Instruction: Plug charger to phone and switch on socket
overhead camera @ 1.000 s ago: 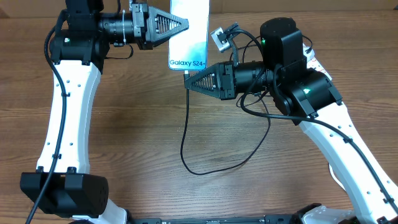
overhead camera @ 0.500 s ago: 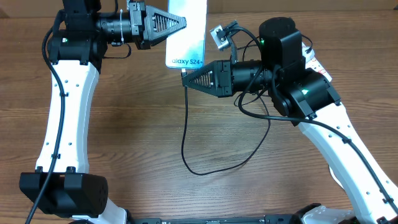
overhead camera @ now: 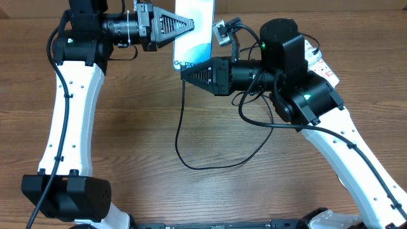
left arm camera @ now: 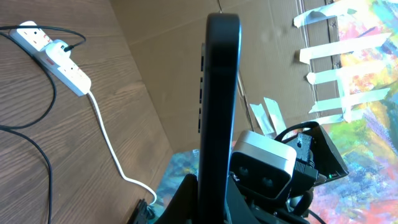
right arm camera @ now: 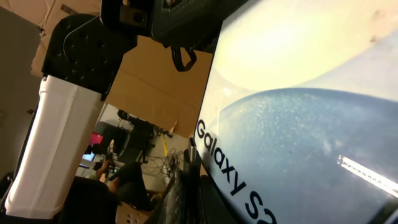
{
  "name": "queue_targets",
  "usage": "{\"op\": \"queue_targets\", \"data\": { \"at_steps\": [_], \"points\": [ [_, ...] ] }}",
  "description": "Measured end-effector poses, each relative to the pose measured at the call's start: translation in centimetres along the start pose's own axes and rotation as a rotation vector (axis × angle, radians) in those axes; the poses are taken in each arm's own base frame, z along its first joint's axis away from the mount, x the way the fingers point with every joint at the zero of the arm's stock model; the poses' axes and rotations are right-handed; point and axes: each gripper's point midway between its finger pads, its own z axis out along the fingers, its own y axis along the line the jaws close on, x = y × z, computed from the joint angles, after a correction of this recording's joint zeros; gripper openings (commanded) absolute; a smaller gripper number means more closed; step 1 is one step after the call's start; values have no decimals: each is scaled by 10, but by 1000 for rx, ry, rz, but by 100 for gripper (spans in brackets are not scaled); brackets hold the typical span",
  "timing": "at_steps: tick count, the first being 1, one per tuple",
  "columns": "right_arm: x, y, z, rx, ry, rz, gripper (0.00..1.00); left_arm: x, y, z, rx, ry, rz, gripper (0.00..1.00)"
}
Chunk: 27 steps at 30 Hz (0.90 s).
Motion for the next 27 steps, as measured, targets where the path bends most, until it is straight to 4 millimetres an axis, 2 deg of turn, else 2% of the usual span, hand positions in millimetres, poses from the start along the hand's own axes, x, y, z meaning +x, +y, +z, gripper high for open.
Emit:
{"op": "queue_targets", "data": {
  "at_steps": [9, 16, 20, 27],
  "points": [
    [6, 1, 0, -13, 27, 17, 4, -4, 4, -1, -22, -23, -6, 4],
    [16, -2, -1, -10, 67, 59, 4, -15, 11, -19, -45, -75, -40, 4],
    [15, -7, 0, 15, 58, 67, 4, -19, 13, -28, -51, -98, -65, 4],
    [10, -14, 0, 56, 28, 66, 4, -17, 10, -28, -36, -84, -83, 4]
  ]
}}
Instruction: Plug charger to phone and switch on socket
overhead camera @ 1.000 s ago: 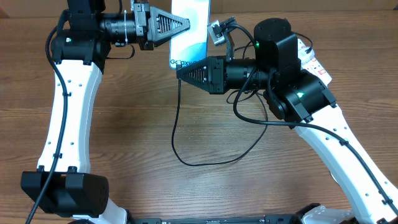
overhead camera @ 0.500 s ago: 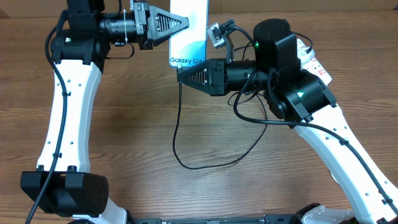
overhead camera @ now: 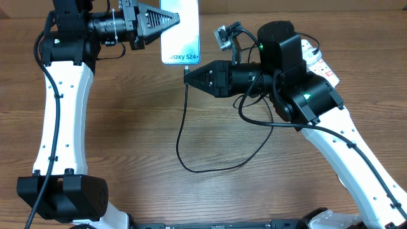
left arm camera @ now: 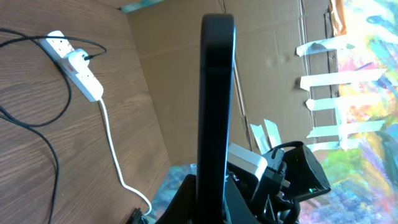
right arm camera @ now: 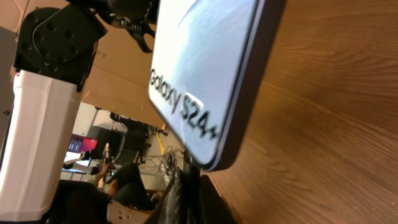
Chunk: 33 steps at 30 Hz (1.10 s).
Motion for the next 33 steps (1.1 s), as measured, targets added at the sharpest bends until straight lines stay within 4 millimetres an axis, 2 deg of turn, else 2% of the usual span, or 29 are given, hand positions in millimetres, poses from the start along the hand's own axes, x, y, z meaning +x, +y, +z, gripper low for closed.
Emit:
{"op": "queue_targets", "data": {
  "at_steps": [8, 15, 33],
  "points": [
    [-4, -3, 0, 20, -20, 18, 4, -1, -4, 0, 15, 6, 5, 4],
    [-9, 4, 0, -10, -37, 8, 4, 0, -6, 0, 21, 12, -2, 4],
    [3, 19, 2, -85, 29, 4, 4, 0, -6, 0, 19, 10, -11, 4]
  ]
}}
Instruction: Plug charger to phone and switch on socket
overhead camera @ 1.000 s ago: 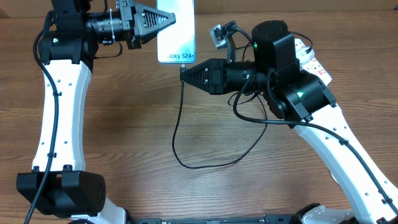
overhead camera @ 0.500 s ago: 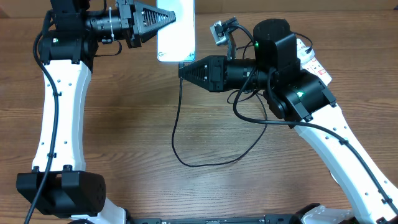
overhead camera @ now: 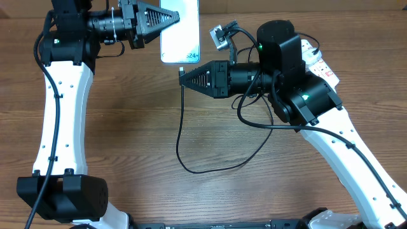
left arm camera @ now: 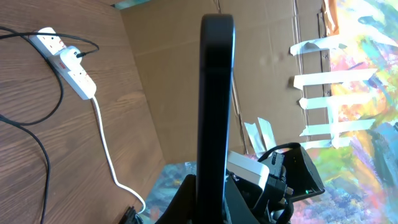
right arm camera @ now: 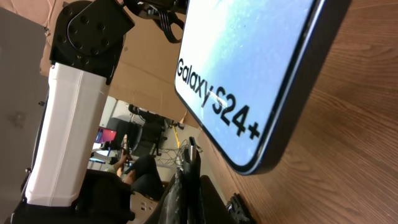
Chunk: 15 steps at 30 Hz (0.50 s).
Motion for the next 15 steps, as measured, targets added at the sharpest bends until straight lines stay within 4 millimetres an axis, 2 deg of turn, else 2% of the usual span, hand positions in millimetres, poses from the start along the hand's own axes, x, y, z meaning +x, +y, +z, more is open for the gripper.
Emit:
{"op": "queue_targets", "data": {
  "at_steps": [15],
  "points": [
    [-2, -2, 0, 12, -13, -2, 4, 2, -1, 0, 8, 10, 0, 4]
  ]
}}
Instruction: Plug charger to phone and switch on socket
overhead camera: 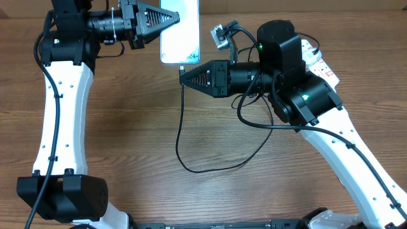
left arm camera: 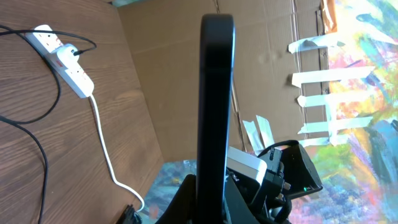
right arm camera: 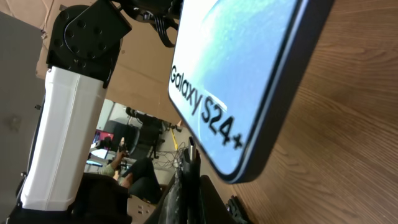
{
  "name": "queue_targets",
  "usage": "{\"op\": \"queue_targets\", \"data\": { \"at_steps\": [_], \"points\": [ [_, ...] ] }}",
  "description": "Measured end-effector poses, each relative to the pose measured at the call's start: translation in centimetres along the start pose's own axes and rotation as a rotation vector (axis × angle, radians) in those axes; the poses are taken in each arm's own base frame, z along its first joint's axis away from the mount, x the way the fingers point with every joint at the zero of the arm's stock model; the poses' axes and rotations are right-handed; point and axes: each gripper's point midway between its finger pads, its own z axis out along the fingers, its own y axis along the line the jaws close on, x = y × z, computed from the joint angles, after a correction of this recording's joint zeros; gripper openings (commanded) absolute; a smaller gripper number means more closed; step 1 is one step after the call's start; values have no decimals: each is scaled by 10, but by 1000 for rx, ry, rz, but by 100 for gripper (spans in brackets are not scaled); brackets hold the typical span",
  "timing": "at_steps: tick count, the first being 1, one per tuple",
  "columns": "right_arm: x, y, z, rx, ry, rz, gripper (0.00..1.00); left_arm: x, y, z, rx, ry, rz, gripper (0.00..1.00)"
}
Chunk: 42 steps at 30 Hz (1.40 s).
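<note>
The phone [overhead camera: 179, 39], its screen lit and reading "Galaxy S24+" [right arm camera: 239, 74], is held up off the table with my left gripper [overhead camera: 177, 18] shut on its side; in the left wrist view the phone [left arm camera: 216, 93] shows edge-on. My right gripper [overhead camera: 182, 73] is shut on the charger plug [right arm camera: 192, 148], whose tip points up just short of the phone's bottom edge, slightly to one side of it. The black charger cable [overhead camera: 180, 127] hangs from the plug and loops over the table. The white socket strip [left arm camera: 64, 55] lies at the far right, a plug in it.
A wooden table [overhead camera: 127, 140] lies under both arms. The right arm [overhead camera: 299, 89] covers most of the socket strip [overhead camera: 318, 60] from above. A white lead [left arm camera: 107, 155] runs from the strip to a cardboard wall [left arm camera: 174, 74] at the back edge.
Almost nothing moved. In the right wrist view the phone's bottom corner has shifted a little lower and left, closer to the plug tip. Both grippers keep their hold.
The phone was first held over the right gripper, close against its camera. Then it was further left, with the plug right under its bottom edge. After that the right gripper sat slightly lower and left, and plug and phone remain just apart now.
</note>
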Motion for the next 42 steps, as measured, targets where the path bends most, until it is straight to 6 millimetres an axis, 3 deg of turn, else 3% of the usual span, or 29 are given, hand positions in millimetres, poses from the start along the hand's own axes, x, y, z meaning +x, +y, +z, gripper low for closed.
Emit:
{"op": "queue_targets", "data": {
  "at_steps": [9, 14, 23, 28, 35, 42],
  "points": [
    [-1, -12, 7, 12, 12, 21, 4, 1, -1, 0, 4, 5, 0, 4],
    [-1, -9, 8, -6, 18, 13, 4, 0, 0, 0, 1, 1, 0, 4],
    [6, -11, 8, -5, 45, 39, 4, -10, 1, -1, -21, -43, 48, 4],
    [13, -25, 7, 58, 56, 85, 4, -19, 6, -11, -47, -89, 58, 4],
    [16, -59, 2, 231, 20, 136, 4, -28, 36, -29, -129, -151, 20, 4],
    [30, -115, -6, 456, -9, 205, 4, -27, 98, -35, -315, -184, -77, 4]
  ]
}}
